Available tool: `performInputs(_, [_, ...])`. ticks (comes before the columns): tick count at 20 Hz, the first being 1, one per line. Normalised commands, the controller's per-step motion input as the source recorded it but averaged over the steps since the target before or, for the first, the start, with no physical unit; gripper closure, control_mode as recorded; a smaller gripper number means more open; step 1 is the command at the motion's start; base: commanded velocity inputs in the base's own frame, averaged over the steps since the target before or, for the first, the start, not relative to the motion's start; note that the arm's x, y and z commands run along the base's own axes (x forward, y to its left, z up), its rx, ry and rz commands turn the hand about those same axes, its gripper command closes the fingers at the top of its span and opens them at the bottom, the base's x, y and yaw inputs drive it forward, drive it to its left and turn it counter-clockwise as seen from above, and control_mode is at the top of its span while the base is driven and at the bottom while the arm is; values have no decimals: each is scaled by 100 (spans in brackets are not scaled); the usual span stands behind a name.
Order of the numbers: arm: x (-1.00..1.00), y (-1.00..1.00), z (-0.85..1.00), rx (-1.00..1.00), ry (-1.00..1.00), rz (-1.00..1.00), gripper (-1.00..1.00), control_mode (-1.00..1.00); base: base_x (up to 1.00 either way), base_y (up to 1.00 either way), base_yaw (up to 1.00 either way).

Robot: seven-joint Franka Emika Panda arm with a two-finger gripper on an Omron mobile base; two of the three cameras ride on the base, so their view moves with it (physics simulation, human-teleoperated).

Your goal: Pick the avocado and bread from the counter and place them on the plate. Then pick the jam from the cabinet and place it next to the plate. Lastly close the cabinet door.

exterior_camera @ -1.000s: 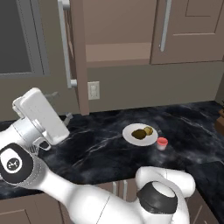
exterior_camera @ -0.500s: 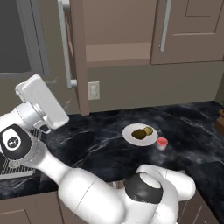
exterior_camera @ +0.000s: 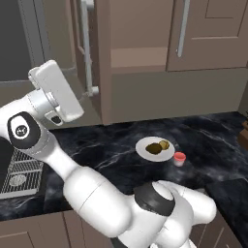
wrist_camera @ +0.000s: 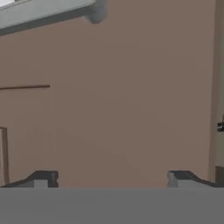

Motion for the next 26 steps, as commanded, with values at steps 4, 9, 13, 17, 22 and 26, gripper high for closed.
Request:
performInputs(4, [1,-54,55,2,12,-8,-100,-100,0,0,0])
performInputs(9, [30,-71,24,1,25,0,-100,-100,0,0,0])
performInputs(13, [82,-62,2,0,40,12,-100,-100,0,0,0])
performInputs(17, [85,-59,37,0,47,20,-100,-100,0,0,0])
performInputs(22, [92,-56,13,0,56,32,-100,-100,0,0,0])
performInputs(26, [92,-45,0,0,53,40,-100,-100,0,0,0])
